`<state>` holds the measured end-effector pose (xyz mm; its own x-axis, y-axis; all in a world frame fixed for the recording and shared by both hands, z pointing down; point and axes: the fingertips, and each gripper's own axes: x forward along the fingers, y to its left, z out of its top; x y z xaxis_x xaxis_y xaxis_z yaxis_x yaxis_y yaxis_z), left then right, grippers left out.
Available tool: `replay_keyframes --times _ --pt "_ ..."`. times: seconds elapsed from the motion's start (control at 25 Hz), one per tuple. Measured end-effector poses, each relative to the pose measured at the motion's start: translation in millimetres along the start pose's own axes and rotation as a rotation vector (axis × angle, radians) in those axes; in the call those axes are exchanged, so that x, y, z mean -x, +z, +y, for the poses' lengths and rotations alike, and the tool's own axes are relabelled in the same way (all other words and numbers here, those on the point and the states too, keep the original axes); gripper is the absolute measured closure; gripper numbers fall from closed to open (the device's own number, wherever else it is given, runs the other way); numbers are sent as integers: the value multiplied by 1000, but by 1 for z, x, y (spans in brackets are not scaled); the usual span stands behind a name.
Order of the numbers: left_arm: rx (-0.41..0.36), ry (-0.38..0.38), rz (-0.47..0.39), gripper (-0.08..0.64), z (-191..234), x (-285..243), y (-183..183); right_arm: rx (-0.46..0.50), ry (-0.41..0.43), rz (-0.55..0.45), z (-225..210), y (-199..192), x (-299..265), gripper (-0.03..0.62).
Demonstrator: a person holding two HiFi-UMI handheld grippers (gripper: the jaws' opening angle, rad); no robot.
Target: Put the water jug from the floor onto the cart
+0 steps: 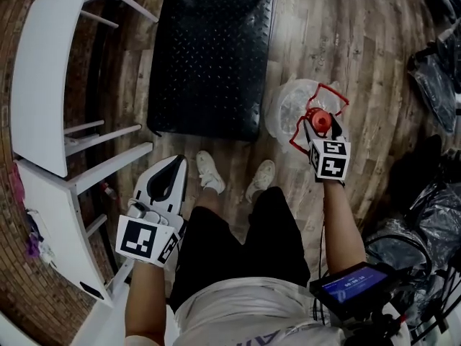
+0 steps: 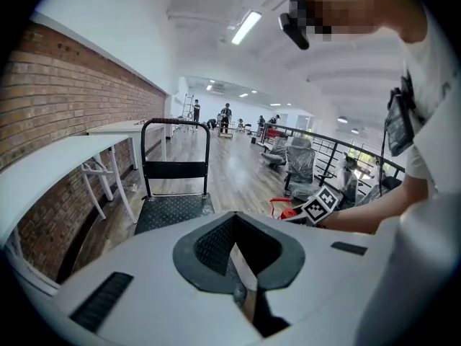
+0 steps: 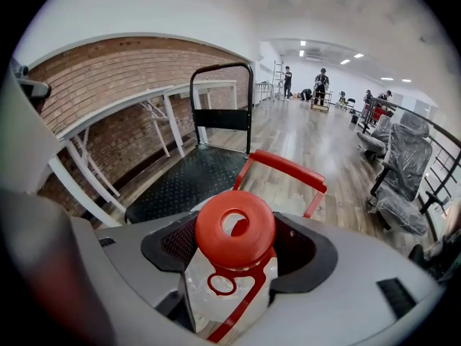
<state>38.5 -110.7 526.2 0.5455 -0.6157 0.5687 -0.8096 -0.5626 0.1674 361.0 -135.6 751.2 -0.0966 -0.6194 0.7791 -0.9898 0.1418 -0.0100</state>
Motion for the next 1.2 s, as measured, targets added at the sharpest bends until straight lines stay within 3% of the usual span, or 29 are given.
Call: replay_keyframes --times 0.36,0.76,1.2 --pt "8 1 -28 558 13 20 16 29 12 -21 21 46 67 281" --pt "42 40 -64 558 48 45 20 117 96 -78 84 118 135 281" --pt "101 130 -74 558 107 90 0 208 209 -76 174 156 124 281"
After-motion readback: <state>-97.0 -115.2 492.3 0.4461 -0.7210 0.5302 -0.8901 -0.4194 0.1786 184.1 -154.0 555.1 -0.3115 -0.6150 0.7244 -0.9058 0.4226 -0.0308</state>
